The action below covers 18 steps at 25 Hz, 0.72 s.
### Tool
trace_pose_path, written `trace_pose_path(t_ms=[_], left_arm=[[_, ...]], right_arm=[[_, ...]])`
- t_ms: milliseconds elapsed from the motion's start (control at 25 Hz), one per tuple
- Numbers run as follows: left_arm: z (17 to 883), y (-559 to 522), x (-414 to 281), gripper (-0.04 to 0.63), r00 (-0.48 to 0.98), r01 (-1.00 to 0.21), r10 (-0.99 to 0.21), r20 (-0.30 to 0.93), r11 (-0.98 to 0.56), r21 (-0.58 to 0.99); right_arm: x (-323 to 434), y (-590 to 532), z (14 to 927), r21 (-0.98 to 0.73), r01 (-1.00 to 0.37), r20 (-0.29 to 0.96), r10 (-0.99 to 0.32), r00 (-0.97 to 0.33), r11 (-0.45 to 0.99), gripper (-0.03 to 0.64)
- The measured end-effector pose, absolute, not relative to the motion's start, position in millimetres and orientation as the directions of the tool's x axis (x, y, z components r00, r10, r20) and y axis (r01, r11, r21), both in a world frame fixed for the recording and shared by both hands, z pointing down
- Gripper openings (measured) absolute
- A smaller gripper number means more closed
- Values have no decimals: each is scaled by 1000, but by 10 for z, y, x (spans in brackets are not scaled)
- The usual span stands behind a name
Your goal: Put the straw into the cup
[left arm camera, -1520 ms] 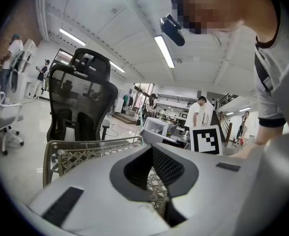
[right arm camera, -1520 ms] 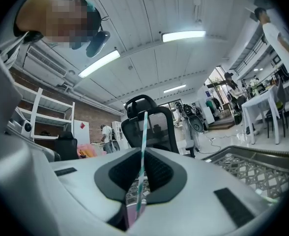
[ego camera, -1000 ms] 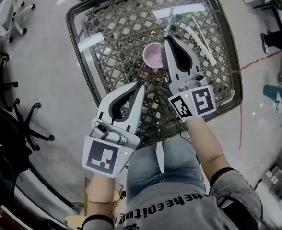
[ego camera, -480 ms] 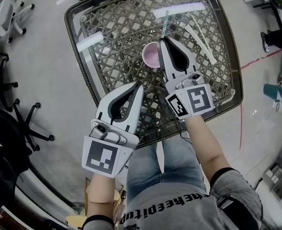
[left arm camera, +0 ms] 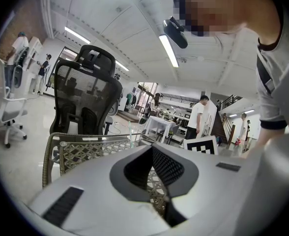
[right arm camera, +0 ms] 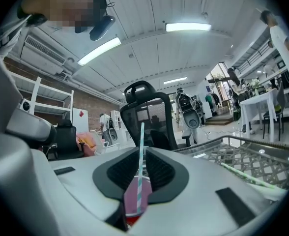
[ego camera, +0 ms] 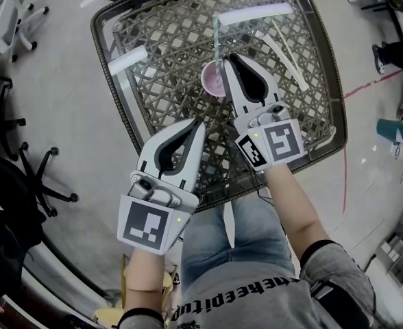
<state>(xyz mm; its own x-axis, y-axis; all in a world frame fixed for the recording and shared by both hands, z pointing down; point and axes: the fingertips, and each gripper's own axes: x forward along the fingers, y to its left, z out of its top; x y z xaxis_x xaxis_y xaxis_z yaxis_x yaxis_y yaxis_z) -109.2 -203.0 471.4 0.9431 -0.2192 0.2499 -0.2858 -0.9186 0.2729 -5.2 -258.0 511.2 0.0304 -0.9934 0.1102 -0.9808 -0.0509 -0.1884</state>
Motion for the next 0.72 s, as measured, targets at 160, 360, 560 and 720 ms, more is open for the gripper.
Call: trace_pose_path(t_ms=[160,360,560,720], left_arm=[[4713,-2029,-1083,25,944,-285,-218,249,-918,275],[4704,-2001,-1074,25,943,-283,-215,255,-921,268],[4650,-1980,-1059,25,944,-282,-216,250,-922,266],[4582,-1983,-1054,25,945,-281,-217,246,-923,263]], right_arm=[[-50,-2565,5091,-188,-981,106,-994,30,-49,54],[-105,-2510,5068,-189,-982,116,-993,-3,-19,-1],[-150,-2451,4987,-189,-982,122,-992,-27,4,-5],[-195,-2419,4881,-178,-984,129,-991,-43,20,-3]])
